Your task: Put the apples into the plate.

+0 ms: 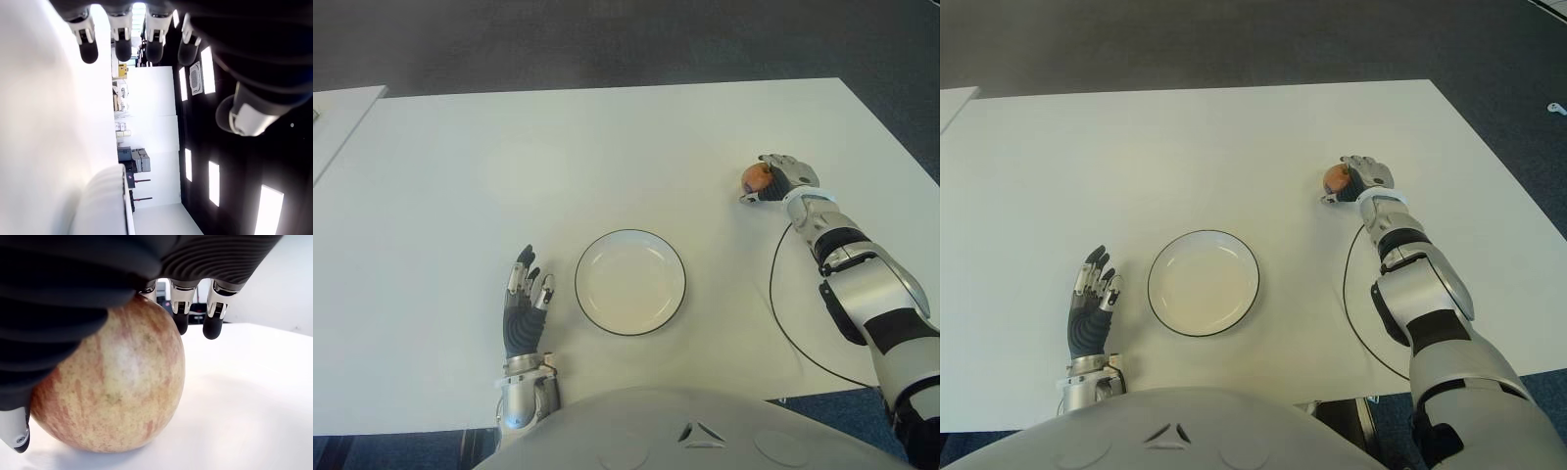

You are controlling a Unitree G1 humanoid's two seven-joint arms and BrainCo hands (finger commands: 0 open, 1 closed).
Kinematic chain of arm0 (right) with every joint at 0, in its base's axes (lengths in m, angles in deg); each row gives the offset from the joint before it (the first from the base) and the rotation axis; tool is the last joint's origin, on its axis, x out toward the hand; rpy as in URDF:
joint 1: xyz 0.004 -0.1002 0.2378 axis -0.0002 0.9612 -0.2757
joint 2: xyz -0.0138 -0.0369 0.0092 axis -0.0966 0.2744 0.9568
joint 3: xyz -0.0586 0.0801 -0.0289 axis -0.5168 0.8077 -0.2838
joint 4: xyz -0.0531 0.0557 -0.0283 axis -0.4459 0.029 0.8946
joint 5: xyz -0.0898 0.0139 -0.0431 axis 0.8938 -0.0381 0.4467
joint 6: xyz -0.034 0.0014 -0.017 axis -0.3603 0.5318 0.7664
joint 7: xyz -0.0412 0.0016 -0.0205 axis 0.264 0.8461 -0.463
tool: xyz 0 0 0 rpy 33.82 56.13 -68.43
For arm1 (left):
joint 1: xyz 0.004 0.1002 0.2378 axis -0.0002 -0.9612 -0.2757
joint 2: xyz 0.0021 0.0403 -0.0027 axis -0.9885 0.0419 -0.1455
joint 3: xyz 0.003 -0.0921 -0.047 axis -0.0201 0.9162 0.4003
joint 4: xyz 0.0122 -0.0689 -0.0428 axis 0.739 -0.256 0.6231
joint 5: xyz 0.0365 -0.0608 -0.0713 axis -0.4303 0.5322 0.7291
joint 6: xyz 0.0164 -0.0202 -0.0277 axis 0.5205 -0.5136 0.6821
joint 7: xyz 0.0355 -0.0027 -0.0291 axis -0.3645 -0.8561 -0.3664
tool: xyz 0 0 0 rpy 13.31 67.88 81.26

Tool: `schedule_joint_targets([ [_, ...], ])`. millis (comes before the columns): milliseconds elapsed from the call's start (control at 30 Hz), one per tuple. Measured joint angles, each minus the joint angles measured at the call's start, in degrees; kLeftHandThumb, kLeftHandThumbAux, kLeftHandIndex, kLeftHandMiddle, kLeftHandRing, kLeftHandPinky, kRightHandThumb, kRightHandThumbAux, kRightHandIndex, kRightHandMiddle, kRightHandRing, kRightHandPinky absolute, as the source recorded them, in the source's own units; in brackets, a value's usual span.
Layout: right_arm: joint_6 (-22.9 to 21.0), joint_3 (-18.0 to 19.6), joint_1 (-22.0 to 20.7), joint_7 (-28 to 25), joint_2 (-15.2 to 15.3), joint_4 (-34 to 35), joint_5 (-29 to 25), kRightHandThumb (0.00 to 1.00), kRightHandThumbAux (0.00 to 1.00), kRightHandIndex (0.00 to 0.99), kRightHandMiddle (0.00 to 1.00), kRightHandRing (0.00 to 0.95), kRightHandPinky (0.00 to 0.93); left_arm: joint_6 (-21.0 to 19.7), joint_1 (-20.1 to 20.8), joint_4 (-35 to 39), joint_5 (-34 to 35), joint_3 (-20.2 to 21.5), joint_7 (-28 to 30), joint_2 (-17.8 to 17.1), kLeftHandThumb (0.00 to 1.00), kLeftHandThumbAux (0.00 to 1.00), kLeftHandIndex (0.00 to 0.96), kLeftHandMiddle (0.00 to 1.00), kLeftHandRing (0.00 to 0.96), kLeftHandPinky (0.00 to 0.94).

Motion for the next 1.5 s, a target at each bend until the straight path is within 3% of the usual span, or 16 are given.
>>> schedule_joint_targets([
  [500, -0.40, 0.97, 0.91, 2.27, -0.92, 0.02, -0.76, 0.235, 0.496, 0.040, 0.085, 0.064, 0.096, 5.99, -0.97, -2.31, -1.98, 1.61, -0.67, -0.52, 0.013, 0.533, 0.102, 0.050, 0.059, 0.096],
  [900, -0.64, 0.91, 1.11, 3.58, -1.70, 0.05, -0.75, 0.227, 0.514, 0.073, 0.145, 0.137, 0.162, 7.33, -1.30, -2.79, -5.29, 2.96, -1.63, -0.62, 0.007, 0.551, 0.101, 0.069, 0.073, 0.093],
  [967, -0.64, 0.91, 1.13, 3.72, -1.72, 0.05, -0.74, 0.298, 0.548, 0.226, 0.370, 0.360, 0.339, 7.73, -1.30, -3.00, -5.65, 3.26, -1.79, -0.61, 0.003, 0.540, 0.104, 0.064, 0.064, 0.085],
  [1033, -0.65, 0.91, 1.16, 4.18, -1.70, 0.05, -0.74, 0.331, 0.578, 0.349, 0.474, 0.483, 0.452, 8.20, -1.29, -3.21, -5.64, 3.41, -1.92, -0.60, 0.001, 0.536, 0.105, 0.062, 0.060, 0.081],
  [1067, -0.68, 0.91, 1.16, 4.55, -1.70, 0.05, -0.74, 0.461, 0.628, 0.378, 0.525, 0.540, 0.506, 8.31, -1.29, -3.25, -5.63, 3.44, -1.92, -0.60, 0.000, 0.534, 0.104, 0.061, 0.058, 0.079],
  [1133, -0.77, 0.91, 1.18, 5.15, -1.71, 0.05, -0.73, 0.601, 0.679, 0.410, 0.595, 0.610, 0.576, 8.30, -1.26, -3.24, -5.60, 3.44, -1.92, -0.60, 0.000, 0.532, 0.103, 0.063, 0.060, 0.080],
  [1267, -1.67, 0.92, 1.44, 5.92, -1.75, -0.06, -0.64, 0.680, 0.705, 0.429, 0.652, 0.650, 0.607, 8.27, -1.31, -3.16, -5.64, 3.53, -1.92, -0.55, 0.000, 0.528, 0.102, 0.066, 0.063, 0.085],
  [1500, -3.91, 0.90, 1.47, 7.16, -2.78, -0.06, -0.63, 0.713, 0.712, 0.437, 0.676, 0.650, 0.618, 9.11, -1.52, -3.23, -7.42, 3.83, -3.02, -0.44, 0.000, 0.532, 0.108, 0.063, 0.060, 0.085],
])
